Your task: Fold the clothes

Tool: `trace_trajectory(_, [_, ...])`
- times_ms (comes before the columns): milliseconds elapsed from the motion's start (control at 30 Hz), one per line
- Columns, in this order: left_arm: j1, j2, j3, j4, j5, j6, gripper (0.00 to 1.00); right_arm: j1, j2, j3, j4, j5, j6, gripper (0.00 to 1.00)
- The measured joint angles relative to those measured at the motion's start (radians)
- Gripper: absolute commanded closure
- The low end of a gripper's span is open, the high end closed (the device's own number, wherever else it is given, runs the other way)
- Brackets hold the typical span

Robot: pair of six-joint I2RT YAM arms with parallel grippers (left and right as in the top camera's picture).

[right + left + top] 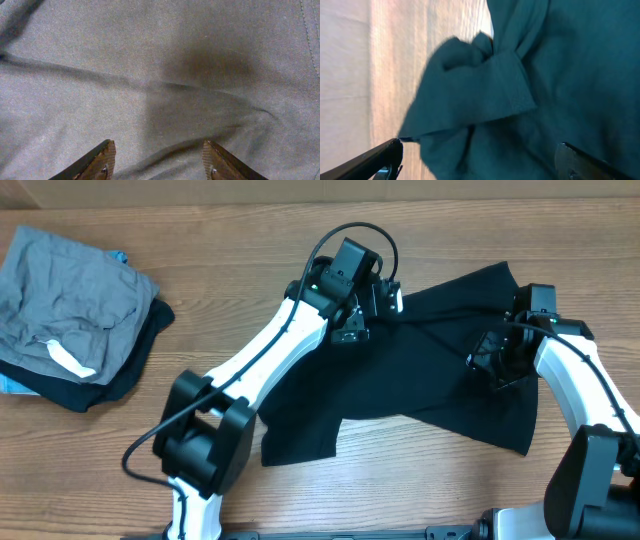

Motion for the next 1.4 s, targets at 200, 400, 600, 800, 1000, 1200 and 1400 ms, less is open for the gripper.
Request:
trace_trajectory(200, [0.003, 0.04, 0.0, 0.049, -0.018, 0.071, 0.14, 0.0, 0.0, 0.0, 0.008, 0.002, 0.0, 0.38])
trace_trajectory(400, [0.003, 0.052, 0.0, 0.049, 0.034, 0.079, 0.14, 0.0, 0.0, 0.0, 0.01, 0.007, 0.0, 0.34])
trace_trajectory(600, [0.003, 0.073, 0.0, 0.056, 0.095, 0.079, 0.16, 0.0, 0.0, 0.0, 0.015, 0.007, 0.0, 0.33])
trace_trajectory(800, [0.003, 0.075, 0.0, 0.058, 0.126, 0.08, 0.17, 0.0, 0.0, 0.0, 0.019, 0.007, 0.0, 0.33])
trace_trajectory(1000, [0.003, 0.118, 0.0, 0.062, 0.13, 0.083, 0.46, 0.0, 0.0, 0.0, 0.034, 0.007, 0.0, 0.33])
trace_trajectory(1200, [0.003, 0.128, 0.011, 0.109, 0.121, 0.088, 0.91, 0.0, 0.0, 0.0, 0.034, 0.008, -0.001, 0.33])
trace_trajectory(1400, [0.0, 0.128, 0.105, 0.111, 0.071, 0.087, 0.92, 0.0, 0.0, 0.0, 0.035, 0.024, 0.0, 0.33])
